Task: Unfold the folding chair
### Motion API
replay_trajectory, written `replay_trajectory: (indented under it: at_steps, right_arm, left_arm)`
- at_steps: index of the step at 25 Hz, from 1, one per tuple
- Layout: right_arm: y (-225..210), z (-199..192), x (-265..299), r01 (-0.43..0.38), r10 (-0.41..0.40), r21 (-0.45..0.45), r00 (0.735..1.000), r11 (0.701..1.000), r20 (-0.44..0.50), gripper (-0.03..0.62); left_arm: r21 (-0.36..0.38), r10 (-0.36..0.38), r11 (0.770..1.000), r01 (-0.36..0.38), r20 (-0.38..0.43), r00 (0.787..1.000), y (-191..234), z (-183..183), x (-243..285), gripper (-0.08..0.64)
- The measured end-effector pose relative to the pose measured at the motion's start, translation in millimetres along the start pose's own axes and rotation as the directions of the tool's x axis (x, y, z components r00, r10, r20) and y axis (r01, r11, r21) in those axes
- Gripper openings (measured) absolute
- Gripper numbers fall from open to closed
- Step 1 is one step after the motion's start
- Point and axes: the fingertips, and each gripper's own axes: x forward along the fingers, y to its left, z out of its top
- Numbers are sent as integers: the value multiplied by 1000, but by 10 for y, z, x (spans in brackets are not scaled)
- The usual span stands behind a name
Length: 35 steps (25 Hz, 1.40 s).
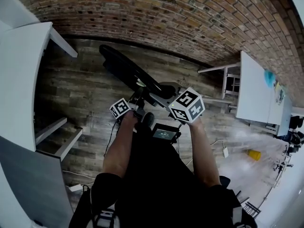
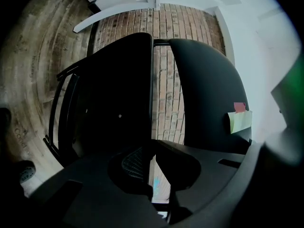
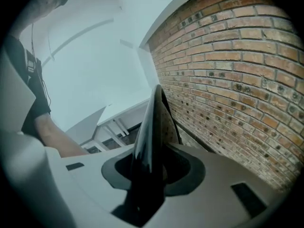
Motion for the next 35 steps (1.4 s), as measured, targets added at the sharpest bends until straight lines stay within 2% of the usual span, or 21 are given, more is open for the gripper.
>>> replay_trajectory:
  at_steps: [10, 19, 25, 29, 35]
  right_arm:
    - [274, -280, -114, 70, -72, 81, 997, 994, 18, 124]
    - [608, -903, -603, 85, -91, 168, 995, 982, 33, 127]
    - [900, -1225, -783, 102, -111, 183, 993, 978, 38, 129]
    - [1076, -1383, -820, 108, -116, 184, 993, 977, 34, 130]
    - [1230, -1467, -838, 139, -150, 201, 988, 970, 38, 132]
  left_arm:
    - [28, 26, 999, -23, -79, 997, 48, -308, -264, 40]
    - [37, 56, 998, -51, -149, 987, 96, -1124, -601, 40]
    - [47, 54, 998, -47, -169, 984, 146, -1504, -851, 40]
    - [36, 64, 998, -59, -173, 983, 197, -1673, -1012, 40]
    - [37, 83, 996, -77, -225, 971, 213, -1765, -1129, 41]
